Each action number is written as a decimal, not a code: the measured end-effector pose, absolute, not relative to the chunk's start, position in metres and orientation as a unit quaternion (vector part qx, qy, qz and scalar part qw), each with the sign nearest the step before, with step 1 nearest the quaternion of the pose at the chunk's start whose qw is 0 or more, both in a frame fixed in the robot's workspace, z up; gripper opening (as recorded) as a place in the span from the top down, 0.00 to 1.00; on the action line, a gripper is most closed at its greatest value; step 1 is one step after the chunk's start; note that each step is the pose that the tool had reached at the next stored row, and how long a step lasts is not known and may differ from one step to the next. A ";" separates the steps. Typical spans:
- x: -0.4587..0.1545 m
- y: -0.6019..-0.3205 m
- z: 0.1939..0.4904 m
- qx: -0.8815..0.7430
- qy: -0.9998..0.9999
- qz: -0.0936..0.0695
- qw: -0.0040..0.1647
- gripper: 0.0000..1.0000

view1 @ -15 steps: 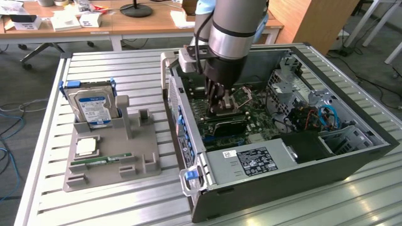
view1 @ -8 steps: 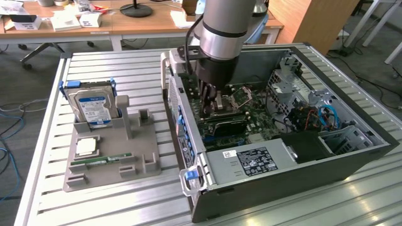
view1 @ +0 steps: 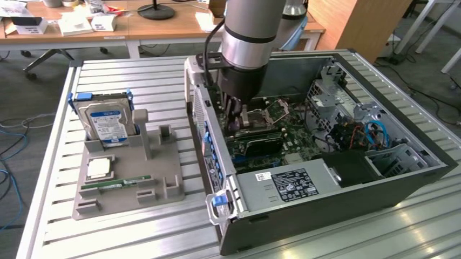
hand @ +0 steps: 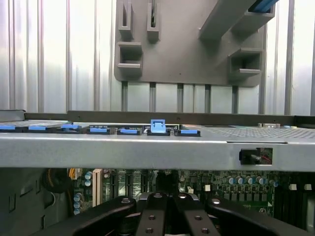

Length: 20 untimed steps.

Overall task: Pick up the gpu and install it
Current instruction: 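Press down on the gpu until it lock into place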

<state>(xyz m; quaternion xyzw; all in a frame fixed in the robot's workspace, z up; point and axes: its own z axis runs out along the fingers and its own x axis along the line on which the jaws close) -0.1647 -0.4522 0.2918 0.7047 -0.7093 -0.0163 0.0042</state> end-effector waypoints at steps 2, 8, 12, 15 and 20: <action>-0.167 -0.452 0.292 0.705 -0.709 -0.016 0.004 0.89; -0.172 -0.452 0.292 0.705 -0.709 -0.016 0.005 0.89; -0.173 -0.452 0.292 0.705 -0.709 -0.016 0.005 0.89; -0.175 -0.452 0.292 0.705 -0.709 -0.016 0.005 0.89; -0.176 -0.452 0.292 0.705 -0.709 -0.016 0.005 0.89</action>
